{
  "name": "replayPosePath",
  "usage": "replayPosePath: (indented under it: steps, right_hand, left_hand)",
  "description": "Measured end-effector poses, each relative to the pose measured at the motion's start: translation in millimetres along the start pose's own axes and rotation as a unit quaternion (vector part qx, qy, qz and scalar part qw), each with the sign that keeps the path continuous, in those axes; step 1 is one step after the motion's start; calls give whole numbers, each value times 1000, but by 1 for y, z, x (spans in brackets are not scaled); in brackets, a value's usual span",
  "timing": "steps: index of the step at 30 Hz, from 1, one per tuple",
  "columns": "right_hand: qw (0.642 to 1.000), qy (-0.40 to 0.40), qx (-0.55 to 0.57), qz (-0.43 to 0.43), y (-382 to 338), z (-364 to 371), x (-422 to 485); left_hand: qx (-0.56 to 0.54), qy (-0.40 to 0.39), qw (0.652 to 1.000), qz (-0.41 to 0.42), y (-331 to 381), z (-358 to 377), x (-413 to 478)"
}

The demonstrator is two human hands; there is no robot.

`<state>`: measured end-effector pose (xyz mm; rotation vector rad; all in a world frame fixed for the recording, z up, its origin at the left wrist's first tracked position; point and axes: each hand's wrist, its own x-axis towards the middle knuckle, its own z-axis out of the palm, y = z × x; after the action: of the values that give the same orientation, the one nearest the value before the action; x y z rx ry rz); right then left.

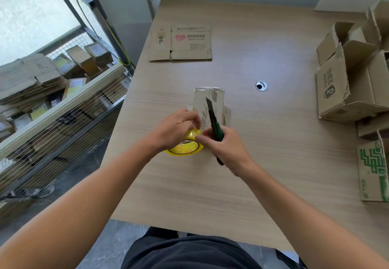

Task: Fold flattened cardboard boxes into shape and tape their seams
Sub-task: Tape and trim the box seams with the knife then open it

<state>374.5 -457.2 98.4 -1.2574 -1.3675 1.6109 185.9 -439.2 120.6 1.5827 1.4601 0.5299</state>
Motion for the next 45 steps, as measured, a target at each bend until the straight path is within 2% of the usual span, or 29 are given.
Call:
replayPosePath:
  steps: [6, 10, 13, 15, 18, 23, 25, 27, 28, 29, 31, 35, 39, 45]
  right_hand:
    - [995, 28, -91, -10, -7, 5, 1]
    - [998, 45, -41, 21, -17, 2, 4]
    - [995, 71, 23, 65, -19, 0, 6]
    - [990, 76, 70, 97, -17, 0, 5]
    - [982, 56, 131, 126, -13, 2, 2]
    - [994, -8, 60, 95, -13, -2, -3]
    - [995, 21, 48, 90, -16, -4, -3]
    - [994, 75, 50, 65, -18, -11, -2]
    - [992, 99, 56, 52, -17, -16, -4]
    - [990, 124, 59, 45, -14, -19, -6]
    - [981, 173, 66, 57, -1, -24, -8]
    - [970, 224, 57, 80, 33, -15, 0]
    - [958, 263, 61, 92, 59, -12, 19]
    - [958, 260, 4, 120, 88, -20, 39]
  left_hand:
    - [6, 7, 1000, 13, 2, 0, -7]
    - [-64, 3, 998, 14, -5, 2, -18]
    - [-181, -55, 982, -28, -18, -2, -26]
    - [-198, -104, 974, -26, -24, -5, -30]
    - [-201, -133, 970, 8, -28, -2, -35]
    - [-215, -79, 973, 41, -28, 11, -39]
    - [-168, -63, 982, 51, -30, 11, -37]
    - [17, -46, 998, 29, -38, 1, -33]
    - [118, -32, 992, -14, -44, -7, -32]
    - [170, -21, 983, -61, -50, -17, -32]
    - [164, -22, 982, -95, -60, -35, -29]
    - [224, -14, 974, -34, -64, -52, -12]
    - [280, -9, 960, -10, -74, -46, 13]
    - [349, -24, 936, 25, -102, -32, 41]
